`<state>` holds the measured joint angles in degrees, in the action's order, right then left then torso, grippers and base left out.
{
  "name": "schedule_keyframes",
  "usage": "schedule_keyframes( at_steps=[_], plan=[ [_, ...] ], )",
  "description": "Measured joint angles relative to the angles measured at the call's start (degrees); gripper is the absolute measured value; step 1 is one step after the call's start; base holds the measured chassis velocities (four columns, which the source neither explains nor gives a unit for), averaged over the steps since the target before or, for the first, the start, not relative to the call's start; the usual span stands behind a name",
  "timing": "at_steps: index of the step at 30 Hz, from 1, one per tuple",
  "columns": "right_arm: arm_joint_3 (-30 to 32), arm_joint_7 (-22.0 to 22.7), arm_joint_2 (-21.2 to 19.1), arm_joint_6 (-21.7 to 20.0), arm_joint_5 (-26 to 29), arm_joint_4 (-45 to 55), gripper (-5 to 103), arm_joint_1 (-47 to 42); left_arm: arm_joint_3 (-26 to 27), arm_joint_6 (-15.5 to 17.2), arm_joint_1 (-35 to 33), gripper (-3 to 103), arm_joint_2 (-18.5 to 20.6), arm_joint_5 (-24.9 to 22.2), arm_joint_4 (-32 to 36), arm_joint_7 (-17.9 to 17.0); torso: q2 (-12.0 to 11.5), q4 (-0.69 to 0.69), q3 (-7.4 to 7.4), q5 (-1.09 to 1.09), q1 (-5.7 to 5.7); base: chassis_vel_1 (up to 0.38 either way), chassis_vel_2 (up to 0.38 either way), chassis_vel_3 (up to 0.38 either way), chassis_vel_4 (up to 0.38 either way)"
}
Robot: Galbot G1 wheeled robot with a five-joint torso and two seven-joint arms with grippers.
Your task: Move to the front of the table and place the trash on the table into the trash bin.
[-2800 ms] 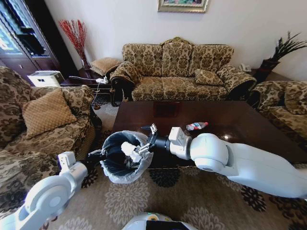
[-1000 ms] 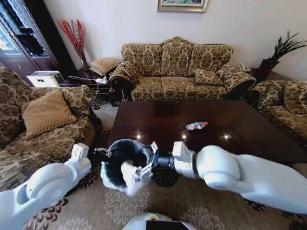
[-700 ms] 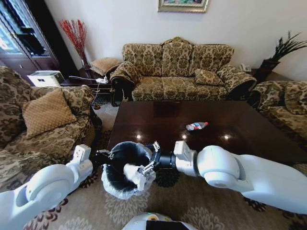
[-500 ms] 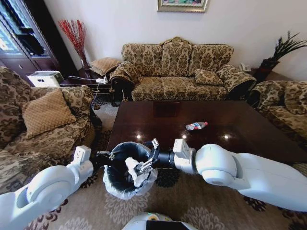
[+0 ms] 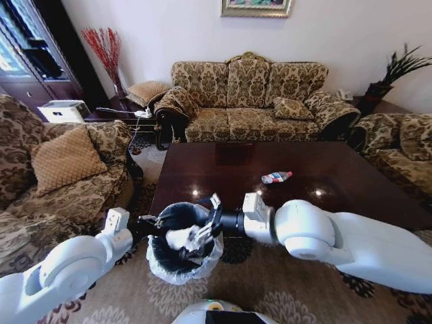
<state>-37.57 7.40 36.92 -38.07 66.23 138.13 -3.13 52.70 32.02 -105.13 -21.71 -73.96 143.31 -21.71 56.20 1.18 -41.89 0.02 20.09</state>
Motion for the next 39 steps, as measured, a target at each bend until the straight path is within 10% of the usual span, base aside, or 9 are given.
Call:
schedule_keyframes(
  at_steps=[26,39],
  plan=[
    [-1.68,0.02,-1.37,3.61,-8.21,-3.60,100,0.14,-0.16,-0.49,-0.06,0,-1.78,0.20,-0.05,0.08,0.00,-0.01,0.00,-0.02,0.00,0.000,0.000,0.000,0.000],
    [-6.40,0.02,1.00,-2.77,10.61,-6.18,100,16.22,-0.24,-0.67,0.66,0,-1.11,0.40,-0.08,0.23,0.00,-0.02,0.00,-0.07,0.00,0.000,0.000,0.000,0.000]
  ],
)
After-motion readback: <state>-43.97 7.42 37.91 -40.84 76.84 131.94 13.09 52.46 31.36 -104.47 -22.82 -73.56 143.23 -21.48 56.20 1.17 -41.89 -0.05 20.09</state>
